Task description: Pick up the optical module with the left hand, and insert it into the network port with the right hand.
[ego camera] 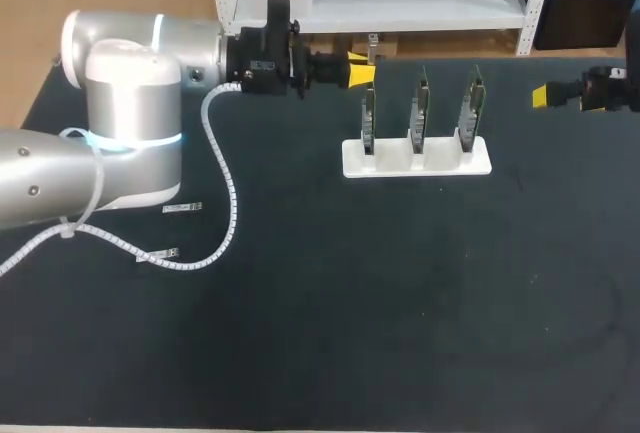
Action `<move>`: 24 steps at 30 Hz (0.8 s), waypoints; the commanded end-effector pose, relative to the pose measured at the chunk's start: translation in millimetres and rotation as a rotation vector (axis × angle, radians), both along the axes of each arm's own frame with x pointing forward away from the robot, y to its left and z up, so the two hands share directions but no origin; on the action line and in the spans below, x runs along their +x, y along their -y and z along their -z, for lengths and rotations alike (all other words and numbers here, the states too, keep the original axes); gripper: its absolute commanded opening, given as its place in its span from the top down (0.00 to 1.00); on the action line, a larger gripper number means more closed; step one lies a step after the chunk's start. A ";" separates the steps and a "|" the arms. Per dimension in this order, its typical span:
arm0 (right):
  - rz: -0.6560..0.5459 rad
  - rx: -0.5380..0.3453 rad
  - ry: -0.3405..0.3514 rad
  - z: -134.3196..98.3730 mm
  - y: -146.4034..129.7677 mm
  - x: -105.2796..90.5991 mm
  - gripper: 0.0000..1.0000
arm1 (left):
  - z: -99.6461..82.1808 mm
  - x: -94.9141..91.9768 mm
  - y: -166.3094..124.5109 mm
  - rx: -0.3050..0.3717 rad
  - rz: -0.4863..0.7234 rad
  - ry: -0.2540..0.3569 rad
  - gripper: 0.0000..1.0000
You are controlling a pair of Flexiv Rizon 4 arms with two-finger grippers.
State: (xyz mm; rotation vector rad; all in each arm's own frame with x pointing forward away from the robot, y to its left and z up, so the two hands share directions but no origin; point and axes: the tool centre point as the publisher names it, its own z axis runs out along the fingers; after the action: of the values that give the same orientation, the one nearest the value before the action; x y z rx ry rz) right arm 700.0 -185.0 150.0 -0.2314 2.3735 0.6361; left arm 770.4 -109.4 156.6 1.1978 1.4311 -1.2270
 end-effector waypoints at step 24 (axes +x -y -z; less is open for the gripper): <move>0.000 0.000 0.000 0.0 0.0 0.0 0.00 | 1.9 3.2 5.9 -0.003 -0.027 -0.021 1.00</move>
State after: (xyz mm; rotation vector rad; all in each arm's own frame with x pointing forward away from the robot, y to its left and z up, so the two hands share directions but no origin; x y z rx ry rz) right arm 700.0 -185.0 150.0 -0.2314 2.3735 0.6361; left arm 773.5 -114.5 155.6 1.1712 1.4518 -1.2282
